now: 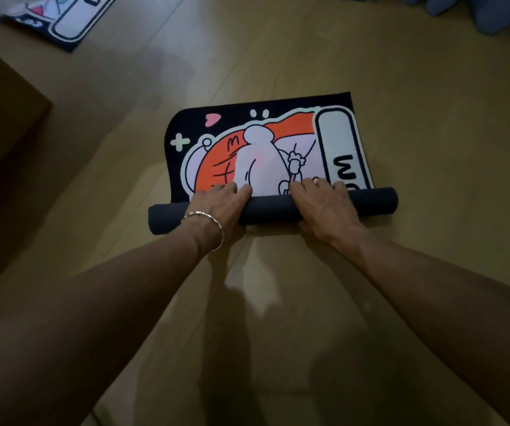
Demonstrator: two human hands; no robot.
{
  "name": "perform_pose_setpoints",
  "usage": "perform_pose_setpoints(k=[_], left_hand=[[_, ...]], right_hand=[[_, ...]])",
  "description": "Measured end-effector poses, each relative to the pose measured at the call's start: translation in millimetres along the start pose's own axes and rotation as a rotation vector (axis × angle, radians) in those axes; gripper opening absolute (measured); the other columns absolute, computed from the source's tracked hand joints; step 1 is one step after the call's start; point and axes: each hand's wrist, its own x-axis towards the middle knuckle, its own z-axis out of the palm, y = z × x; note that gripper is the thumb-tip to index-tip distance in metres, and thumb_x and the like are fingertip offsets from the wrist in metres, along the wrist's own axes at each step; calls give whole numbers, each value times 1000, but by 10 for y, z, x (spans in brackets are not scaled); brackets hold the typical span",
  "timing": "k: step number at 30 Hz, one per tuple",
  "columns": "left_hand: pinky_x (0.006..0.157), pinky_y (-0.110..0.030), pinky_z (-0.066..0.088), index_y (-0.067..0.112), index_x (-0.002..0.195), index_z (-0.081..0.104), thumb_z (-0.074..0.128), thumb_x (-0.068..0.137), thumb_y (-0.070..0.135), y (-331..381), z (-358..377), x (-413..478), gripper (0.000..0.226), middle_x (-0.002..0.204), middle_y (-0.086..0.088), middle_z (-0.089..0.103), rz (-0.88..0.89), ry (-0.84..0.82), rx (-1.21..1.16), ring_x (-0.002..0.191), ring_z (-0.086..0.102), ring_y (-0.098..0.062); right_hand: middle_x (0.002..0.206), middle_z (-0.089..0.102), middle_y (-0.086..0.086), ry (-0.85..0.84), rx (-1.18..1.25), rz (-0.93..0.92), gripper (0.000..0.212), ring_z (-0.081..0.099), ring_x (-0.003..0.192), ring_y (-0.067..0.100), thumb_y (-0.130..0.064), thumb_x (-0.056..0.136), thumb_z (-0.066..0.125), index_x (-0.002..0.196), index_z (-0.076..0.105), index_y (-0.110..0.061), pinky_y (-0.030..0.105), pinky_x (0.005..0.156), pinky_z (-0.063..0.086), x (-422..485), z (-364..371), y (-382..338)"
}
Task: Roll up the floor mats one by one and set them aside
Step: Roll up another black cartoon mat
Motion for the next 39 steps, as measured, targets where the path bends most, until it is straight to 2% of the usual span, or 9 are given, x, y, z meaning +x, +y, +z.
perform_pose_setpoints(k=[5, 11, 16, 23, 27, 30, 32, 36, 39], left_hand=[[78, -35, 44, 22, 124, 38, 65, 83, 32, 53, 19, 87, 50, 113, -5, 52, 77, -41, 11, 98, 53, -22], [79, -38, 53, 26, 115, 46, 69, 77, 40, 37, 15, 168, 47, 102, 0, 61, 81, -173, -76, 89, 58, -19], [76, -32, 48, 25, 124, 39, 65, 81, 37, 98, 109, 111, 51, 109, -2, 54, 127, -85, -46, 94, 54, -19], [73, -30, 47, 25, 114, 49, 71, 76, 35, 81, 75, 244, 45, 100, 0, 61, 99, -211, -148, 85, 56, -17], [75, -31, 48, 25, 129, 36, 68, 78, 37, 112, 150, 157, 62, 112, -2, 51, 105, -110, -78, 94, 53, -19], [85, -35, 47, 22, 128, 38, 69, 77, 33, 147, 172, 168, 61, 118, -5, 47, 88, -62, -40, 104, 48, -21], [85, -36, 48, 21, 122, 43, 71, 76, 30, 171, 162, 204, 55, 113, -5, 52, 41, -101, -84, 100, 50, -22], [78, -33, 50, 21, 115, 49, 74, 74, 28, 160, 95, 262, 49, 105, -3, 57, 60, -206, -209, 84, 52, -17], [80, -33, 49, 24, 121, 44, 72, 75, 31, 179, 108, 228, 54, 107, -2, 53, 88, -160, -135, 92, 52, -19]], right_hand=[[108, 56, 3, -349, 267, 26, 43, 51, 90, 19, -30, 81, 67, 115, 43, -23, 35, 80, 45, 57, -32, 73], [109, 53, 3, -151, 141, -23, 49, 50, 96, 21, -29, 80, 67, 120, 41, -21, 36, 83, 38, 1, 48, 51], [99, 51, -2, -437, 287, -9, 48, 51, 87, 17, -29, 78, 69, 118, 43, -24, 34, 77, 45, 143, -59, 118], [116, 47, 3, -216, 172, -72, 51, 46, 103, 20, -31, 79, 68, 121, 41, -23, 40, 91, 40, 78, 79, 41], [105, 48, 1, -324, 231, -39, 42, 48, 94, 18, -30, 78, 69, 111, 43, -25, 39, 87, 42, 190, 35, 37], [101, 51, 1, -465, 283, -1, 39, 52, 91, 18, -30, 78, 68, 110, 45, -26, 38, 86, 47, 297, -71, 52], [103, 51, 2, -404, 244, -26, 39, 48, 91, 17, -30, 78, 69, 109, 44, -26, 39, 89, 44, 283, -62, 40], [115, 47, 4, -148, 161, -65, 52, 46, 103, 21, -28, 78, 69, 121, 41, -23, 41, 96, 38, 65, 63, -11], [113, 49, 5, -182, 158, -31, 45, 48, 102, 22, -27, 79, 68, 116, 42, -24, 42, 94, 38, 65, 84, -39]])
